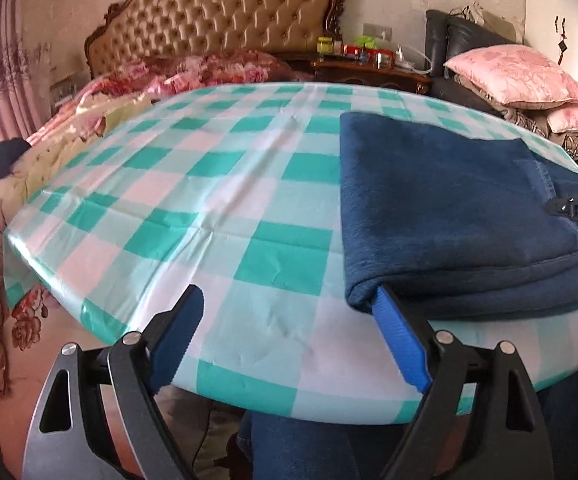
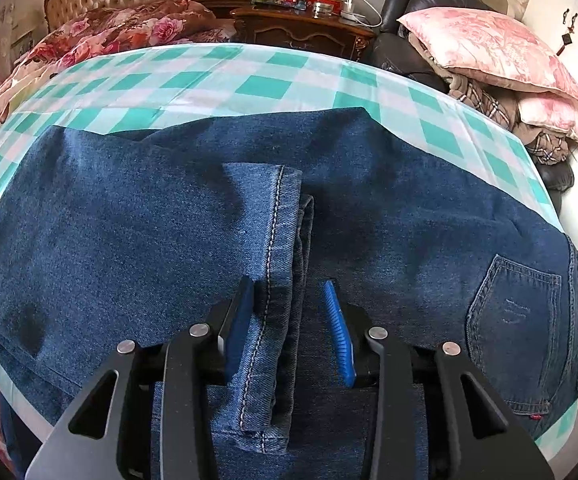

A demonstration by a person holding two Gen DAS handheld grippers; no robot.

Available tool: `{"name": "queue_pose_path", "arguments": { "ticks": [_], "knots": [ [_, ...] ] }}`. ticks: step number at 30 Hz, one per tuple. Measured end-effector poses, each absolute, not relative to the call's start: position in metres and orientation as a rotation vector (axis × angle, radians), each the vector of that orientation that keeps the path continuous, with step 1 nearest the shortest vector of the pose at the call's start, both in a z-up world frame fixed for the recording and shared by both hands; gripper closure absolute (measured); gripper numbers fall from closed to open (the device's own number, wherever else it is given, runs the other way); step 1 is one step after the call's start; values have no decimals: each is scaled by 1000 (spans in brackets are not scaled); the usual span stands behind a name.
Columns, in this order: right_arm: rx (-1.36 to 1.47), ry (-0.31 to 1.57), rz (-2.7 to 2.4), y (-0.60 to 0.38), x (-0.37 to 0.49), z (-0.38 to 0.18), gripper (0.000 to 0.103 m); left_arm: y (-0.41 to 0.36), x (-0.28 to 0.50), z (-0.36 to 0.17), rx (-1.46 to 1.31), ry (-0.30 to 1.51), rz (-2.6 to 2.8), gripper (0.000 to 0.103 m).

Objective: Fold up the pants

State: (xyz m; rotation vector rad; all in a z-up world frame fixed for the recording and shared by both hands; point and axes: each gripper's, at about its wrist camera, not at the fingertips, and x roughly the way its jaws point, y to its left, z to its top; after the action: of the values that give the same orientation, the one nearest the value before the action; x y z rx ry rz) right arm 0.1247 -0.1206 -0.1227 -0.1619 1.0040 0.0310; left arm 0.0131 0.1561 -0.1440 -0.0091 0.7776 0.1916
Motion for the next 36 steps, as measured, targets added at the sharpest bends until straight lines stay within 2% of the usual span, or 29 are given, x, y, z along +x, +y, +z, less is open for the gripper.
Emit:
{"name": "queue_pose_path", "arguments": {
  "ticks": [4,10,11,12,13,15,16,22,27,31,36],
  "knots": [
    [-154,1004,28,-124,125,-123,62,160,6,-149,133,815,367,16],
    [-169,999,23,-121,126,-123,60,163,-12,-114,44,708,284,17],
    [-167,999,22,-121,126,-123,59,155,-7,-105,48,675,239,23],
    [-164,998,22,-122,126,-123,58,146,-2,-99,52,653,196,35],
    [-162,998,20,-122,125,-123,57,135,8,-95,60,644,146,42],
    [-163,994,11,-123,125,-123,54,116,28,-90,73,648,47,76],
    [-162,994,10,-123,125,-124,54,107,37,-90,81,652,17,79],
    [-156,994,11,-126,125,-124,50,86,104,-135,142,927,-53,78],
    [-139,992,25,-132,126,-125,44,110,115,-120,106,897,25,78],
    [-134,993,29,-133,127,-125,44,123,162,-99,47,854,-53,78],
    [-137,996,23,-132,127,-125,41,131,233,-113,67,957,-36,76]
  ]
}}
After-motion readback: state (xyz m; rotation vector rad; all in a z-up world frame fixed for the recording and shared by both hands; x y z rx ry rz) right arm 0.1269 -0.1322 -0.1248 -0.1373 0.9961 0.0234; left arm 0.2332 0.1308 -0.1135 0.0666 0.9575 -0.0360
